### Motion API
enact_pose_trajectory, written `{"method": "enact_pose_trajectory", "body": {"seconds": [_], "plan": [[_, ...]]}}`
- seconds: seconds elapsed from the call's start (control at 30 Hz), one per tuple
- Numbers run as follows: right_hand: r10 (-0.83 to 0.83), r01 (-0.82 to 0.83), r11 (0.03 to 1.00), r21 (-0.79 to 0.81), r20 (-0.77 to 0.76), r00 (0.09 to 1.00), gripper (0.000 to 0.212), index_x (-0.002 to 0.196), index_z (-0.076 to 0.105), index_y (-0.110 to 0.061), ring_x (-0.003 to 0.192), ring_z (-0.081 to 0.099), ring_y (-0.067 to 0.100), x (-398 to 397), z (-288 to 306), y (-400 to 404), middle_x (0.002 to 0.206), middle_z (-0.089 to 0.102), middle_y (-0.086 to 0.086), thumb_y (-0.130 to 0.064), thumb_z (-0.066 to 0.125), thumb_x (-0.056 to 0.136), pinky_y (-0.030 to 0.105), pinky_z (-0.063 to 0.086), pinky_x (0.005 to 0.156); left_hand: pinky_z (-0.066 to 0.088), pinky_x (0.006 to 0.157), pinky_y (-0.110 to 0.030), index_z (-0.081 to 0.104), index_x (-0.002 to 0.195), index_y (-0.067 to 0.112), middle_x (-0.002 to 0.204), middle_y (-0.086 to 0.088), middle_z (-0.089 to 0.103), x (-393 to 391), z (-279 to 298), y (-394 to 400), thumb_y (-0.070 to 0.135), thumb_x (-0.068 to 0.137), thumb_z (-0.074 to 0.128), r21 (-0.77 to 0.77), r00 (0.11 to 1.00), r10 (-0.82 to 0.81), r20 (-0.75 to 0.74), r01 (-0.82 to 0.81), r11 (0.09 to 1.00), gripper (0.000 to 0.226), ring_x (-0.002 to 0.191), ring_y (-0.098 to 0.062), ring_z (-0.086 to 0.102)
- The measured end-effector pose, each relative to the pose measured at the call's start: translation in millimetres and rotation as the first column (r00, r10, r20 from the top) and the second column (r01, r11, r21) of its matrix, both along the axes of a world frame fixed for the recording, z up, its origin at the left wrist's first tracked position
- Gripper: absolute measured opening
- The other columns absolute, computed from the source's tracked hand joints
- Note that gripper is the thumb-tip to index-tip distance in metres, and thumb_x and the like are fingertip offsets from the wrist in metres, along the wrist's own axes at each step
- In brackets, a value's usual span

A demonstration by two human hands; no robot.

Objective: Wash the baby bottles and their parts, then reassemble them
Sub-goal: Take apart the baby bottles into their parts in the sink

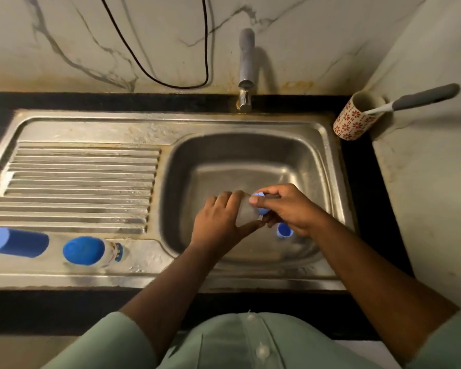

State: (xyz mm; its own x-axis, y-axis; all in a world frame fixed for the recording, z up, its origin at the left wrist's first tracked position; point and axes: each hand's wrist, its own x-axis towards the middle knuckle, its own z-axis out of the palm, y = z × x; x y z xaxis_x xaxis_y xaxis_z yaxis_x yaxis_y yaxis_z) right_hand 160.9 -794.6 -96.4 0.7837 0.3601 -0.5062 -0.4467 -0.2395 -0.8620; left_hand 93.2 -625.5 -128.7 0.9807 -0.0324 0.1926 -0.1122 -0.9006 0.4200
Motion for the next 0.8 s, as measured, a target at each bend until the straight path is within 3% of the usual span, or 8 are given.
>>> {"method": "enact_pose_trajectory", "body": {"seconds": [0.17, 0.2, 0.27, 0.33, 0.47, 0.57, 0.7, 0.8], "plan": [[-0.019, 0.018, 1.000, 0.013, 0.071, 0.997, 0.020, 0.092, 0.072, -0.004, 0.052, 0.051, 0.021, -6, 6, -10, 0.063, 0.062, 0.016, -0.023, 0.068, 0.089, 0.030, 0.041, 0.050, 0.045, 0.059, -0.027, 0.069, 0.093, 0.031, 0.078, 0.012, 0.067, 28, 29, 1, 0.084, 0.051, 0.064, -0.209, 0.902, -0.034, -0.430, -0.062, 0.976, 0.068, 0.070, -0.012, 0.062], [-0.005, 0.002, 0.999, 0.039, 0.091, 0.996, 0.014, 0.095, 0.073, -0.009, 0.056, 0.053, 0.021, -8, 7, -13, 0.067, 0.065, 0.013, -0.021, 0.068, 0.088, 0.029, 0.043, 0.051, 0.046, 0.052, -0.025, 0.072, 0.084, 0.027, 0.072, 0.009, 0.068, 34, 33, 7, 0.083, 0.049, 0.067, -0.371, 0.820, -0.109, -0.562, -0.133, 0.919, 0.065, 0.063, -0.012, 0.064], [0.045, -0.067, 0.991, 0.114, 0.189, 0.981, 0.022, 0.101, 0.073, -0.023, 0.073, 0.063, 0.018, -10, 11, -16, 0.087, 0.071, 0.001, -0.012, 0.074, 0.082, 0.024, 0.052, 0.062, 0.045, 0.040, -0.020, 0.077, 0.082, 0.020, 0.073, -0.006, 0.070, 41, 37, 20, 0.074, 0.057, 0.076, -0.663, 0.497, -0.456, -0.739, -0.416, 0.622, 0.060, 0.052, -0.018, 0.065], [0.133, -0.182, 0.971, 0.157, 0.277, 0.952, 0.037, 0.104, 0.073, -0.029, 0.097, 0.067, 0.018, -6, 16, -16, 0.108, 0.070, -0.002, -0.005, 0.077, 0.077, 0.030, 0.057, 0.077, 0.046, 0.036, -0.020, 0.075, 0.093, 0.010, 0.076, -0.012, 0.069, 39, 33, 32, 0.071, 0.060, 0.080, -0.720, 0.295, -0.733, -0.613, -0.591, 0.365, 0.070, 0.050, -0.019, 0.065], [0.292, -0.351, 0.926, 0.139, 0.327, 0.899, 0.044, 0.094, 0.076, -0.026, 0.114, 0.062, 0.018, 13, 27, -29, 0.119, 0.066, -0.003, 0.010, 0.076, 0.069, 0.030, 0.056, 0.083, 0.055, 0.047, -0.026, 0.074, 0.099, 0.003, 0.083, -0.015, 0.068, 45, 17, 35, 0.069, 0.063, 0.081, -0.725, 0.214, -0.848, -0.486, -0.640, 0.254, 0.076, 0.058, -0.021, 0.068], [0.274, -0.334, 0.934, 0.124, 0.349, 0.896, 0.036, 0.088, 0.072, -0.029, 0.114, 0.061, 0.019, 29, 29, -37, 0.120, 0.062, -0.007, 0.001, 0.076, 0.068, 0.029, 0.054, 0.083, 0.052, 0.046, -0.024, 0.078, 0.093, 0.009, 0.080, -0.010, 0.070, 45, 7, 37, 0.070, 0.077, 0.064, -0.709, 0.234, -0.786, -0.572, -0.622, 0.331, 0.064, 0.059, -0.018, 0.068], [0.061, -0.092, 0.991, 0.095, 0.288, 0.956, 0.053, 0.108, 0.068, -0.032, 0.109, 0.064, 0.024, 39, 9, -41, 0.116, 0.064, -0.001, -0.006, 0.083, 0.065, 0.038, 0.052, 0.092, 0.048, 0.059, -0.027, 0.073, 0.101, 0.014, 0.088, -0.005, 0.069, 40, -15, 32, 0.052, 0.074, 0.073, -0.717, 0.599, -0.395, -0.696, -0.550, 0.429, 0.046, 0.074, -0.017, 0.062], [0.002, 0.026, 0.995, -0.099, 0.275, 0.961, 0.055, 0.111, 0.067, -0.032, 0.109, 0.063, 0.018, 30, -16, -37, 0.114, 0.065, -0.008, -0.009, 0.086, 0.064, 0.034, 0.051, 0.096, 0.049, 0.076, -0.036, 0.064, 0.107, 0.006, 0.095, -0.008, 0.066, 41, -34, 31, 0.024, 0.069, 0.092, -0.629, 0.747, -0.175, -0.641, -0.381, 0.677, 0.050, 0.084, -0.019, 0.059]]}}
